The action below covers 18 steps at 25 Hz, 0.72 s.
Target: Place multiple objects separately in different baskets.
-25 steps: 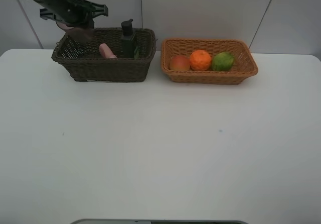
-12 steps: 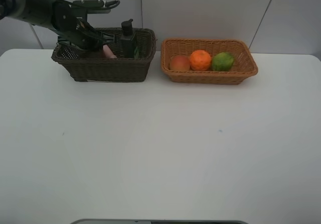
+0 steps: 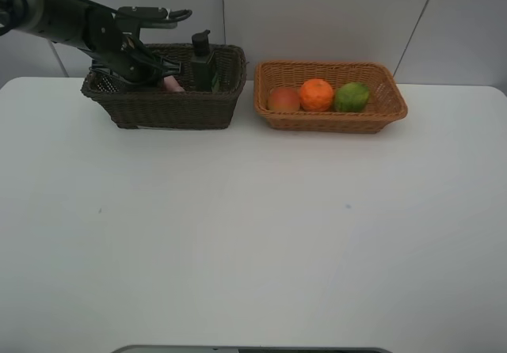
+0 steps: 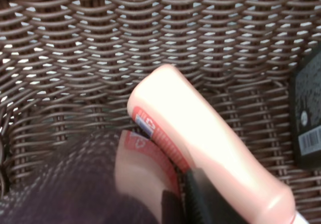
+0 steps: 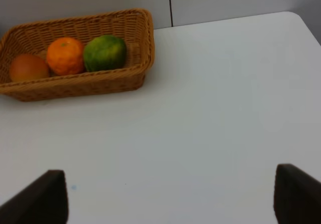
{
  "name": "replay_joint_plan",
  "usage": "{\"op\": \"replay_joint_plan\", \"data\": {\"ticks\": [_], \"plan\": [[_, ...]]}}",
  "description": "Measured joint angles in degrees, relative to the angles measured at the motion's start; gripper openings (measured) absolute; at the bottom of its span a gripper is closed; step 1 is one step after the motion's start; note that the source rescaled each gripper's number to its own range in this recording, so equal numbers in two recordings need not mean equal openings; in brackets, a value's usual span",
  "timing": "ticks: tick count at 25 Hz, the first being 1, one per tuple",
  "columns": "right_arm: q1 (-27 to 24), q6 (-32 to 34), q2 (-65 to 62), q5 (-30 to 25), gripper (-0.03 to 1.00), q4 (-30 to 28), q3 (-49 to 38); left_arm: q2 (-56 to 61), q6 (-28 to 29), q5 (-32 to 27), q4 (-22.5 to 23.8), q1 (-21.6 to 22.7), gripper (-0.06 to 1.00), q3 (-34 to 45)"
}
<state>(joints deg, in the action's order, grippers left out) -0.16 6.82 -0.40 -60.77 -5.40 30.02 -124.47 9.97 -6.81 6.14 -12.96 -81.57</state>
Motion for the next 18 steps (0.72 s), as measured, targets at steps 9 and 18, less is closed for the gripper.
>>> {"op": "replay_joint_plan", "data": {"ticks": [9,18], "plan": [[0.0,0.0,0.0,0.0,0.78,0.0,0.0,6.82,-0.49,-6.87,0.02,-0.18,0.9,0.0],[0.0,0.0,0.0,0.0,0.78,0.0,0.0,23.57,-0.53,-16.0,1.53,-1.19,0.91,5.7]]}}
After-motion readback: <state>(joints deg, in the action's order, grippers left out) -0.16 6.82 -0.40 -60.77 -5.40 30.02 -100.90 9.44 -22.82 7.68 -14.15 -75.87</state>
